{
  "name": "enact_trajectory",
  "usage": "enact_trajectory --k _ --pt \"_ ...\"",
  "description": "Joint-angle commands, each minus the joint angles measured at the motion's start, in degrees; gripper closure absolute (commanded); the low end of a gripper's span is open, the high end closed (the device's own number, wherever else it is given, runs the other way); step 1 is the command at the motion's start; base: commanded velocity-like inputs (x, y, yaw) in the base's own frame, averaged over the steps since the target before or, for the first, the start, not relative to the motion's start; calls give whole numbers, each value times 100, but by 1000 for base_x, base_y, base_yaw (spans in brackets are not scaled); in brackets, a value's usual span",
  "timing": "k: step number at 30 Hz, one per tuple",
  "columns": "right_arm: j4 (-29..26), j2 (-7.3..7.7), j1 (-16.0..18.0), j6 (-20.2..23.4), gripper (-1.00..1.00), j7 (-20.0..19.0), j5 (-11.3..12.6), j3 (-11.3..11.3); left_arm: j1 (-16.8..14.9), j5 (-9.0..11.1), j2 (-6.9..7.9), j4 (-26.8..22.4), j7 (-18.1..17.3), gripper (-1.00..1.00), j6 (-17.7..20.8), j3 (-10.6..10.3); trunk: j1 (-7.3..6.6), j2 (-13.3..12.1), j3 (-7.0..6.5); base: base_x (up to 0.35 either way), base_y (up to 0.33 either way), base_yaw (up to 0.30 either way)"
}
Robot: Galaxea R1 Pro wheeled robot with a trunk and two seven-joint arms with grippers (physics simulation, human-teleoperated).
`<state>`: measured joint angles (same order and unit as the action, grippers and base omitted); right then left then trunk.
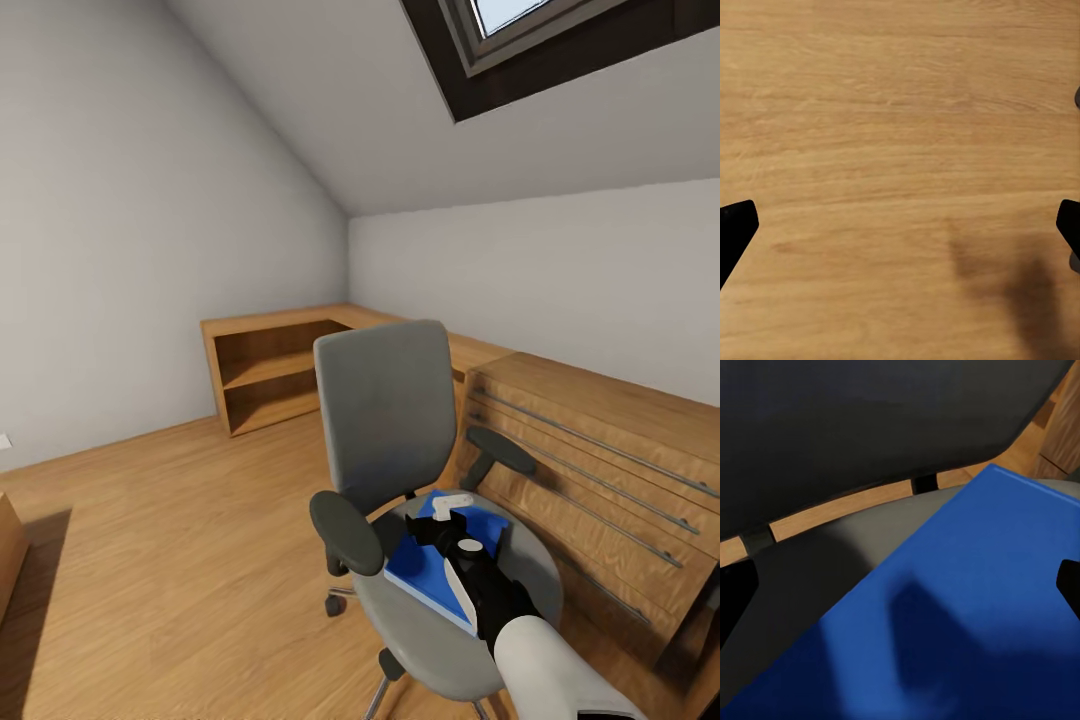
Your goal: In the bedroom, organize the workspace by keeping the computer under the desk, ensuring the monitor is on the desk, placing the keyboard on the desk next to the monitor, placing the mouse on the desk next to the keyboard, moving the folder from the swivel chair onto the desk next to the mouse, stacking the notebook on top of the folder with the pen on top of the notebook, and positioning the swivel chair next to the desk.
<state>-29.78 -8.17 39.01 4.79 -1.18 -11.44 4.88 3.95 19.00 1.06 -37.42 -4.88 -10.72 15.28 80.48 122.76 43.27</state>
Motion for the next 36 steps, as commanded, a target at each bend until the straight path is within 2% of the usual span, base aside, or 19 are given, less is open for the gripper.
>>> enact_trajectory --k 1,8,16,36 --pt "-11 -8 1 30 -100 -13 -59 35 0 60 -1 -2 -48 -100 0 10 -1 2 5 0 0 0" --pt "-10 -9 1 31 -100 -14 -60 32 0 60 -1 -2 -48 -100 0 10 -1 2 5 0 0 0" --pt "-10 -9 1 31 -100 -14 -60 31 0 60 -1 -2 -48 -100 0 10 175 323 148 0 0 0" --pt "-10 -1 1 31 -100 -9 -60 31 0 60 -1 -2 -42 -100 0 10 175 323 148 0 0 0"
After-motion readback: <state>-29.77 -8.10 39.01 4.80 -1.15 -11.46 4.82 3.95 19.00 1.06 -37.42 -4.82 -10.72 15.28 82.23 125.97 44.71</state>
